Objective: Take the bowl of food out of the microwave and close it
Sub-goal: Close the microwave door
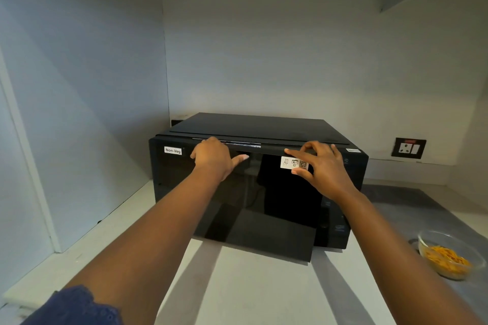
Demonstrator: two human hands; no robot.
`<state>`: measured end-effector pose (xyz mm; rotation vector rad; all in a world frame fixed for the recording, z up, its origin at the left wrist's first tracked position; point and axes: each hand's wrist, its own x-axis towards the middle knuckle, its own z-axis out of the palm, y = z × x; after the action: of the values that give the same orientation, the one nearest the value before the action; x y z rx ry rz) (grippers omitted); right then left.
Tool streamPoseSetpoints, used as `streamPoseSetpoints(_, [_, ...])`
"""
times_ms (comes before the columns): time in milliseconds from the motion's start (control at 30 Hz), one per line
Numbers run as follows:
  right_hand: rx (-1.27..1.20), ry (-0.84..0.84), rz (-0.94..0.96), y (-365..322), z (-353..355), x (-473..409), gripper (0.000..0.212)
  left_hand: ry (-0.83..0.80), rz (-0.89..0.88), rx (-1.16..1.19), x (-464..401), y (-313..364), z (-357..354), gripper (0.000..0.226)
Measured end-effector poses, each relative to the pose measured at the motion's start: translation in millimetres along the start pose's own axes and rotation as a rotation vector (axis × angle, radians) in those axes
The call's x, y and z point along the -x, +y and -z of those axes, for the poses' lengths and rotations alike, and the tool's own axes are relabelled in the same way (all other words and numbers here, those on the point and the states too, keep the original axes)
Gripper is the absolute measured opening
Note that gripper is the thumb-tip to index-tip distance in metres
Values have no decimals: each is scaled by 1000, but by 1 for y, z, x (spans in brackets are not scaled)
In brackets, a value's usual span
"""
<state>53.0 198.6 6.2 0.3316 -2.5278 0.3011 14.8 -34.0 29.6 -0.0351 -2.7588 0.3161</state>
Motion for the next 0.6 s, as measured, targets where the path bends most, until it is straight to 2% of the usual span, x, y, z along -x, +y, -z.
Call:
streamPoseSetpoints(167, [80, -5, 8, 6, -2, -10, 49, 13, 26, -31, -4, 2, -5, 91])
streamPoseSetpoints(333, [170, -109, 10, 11, -2, -22, 64, 72, 11, -31, -10, 2, -14, 86])
streamPoseSetpoints(467, [114, -188, -55, 16, 1, -25, 72, 170, 6, -53, -13, 2, -18, 86])
streamPoseSetpoints(600, [83, -181, -70, 18, 0, -24, 72, 249, -107, -19, -20, 9, -24, 91])
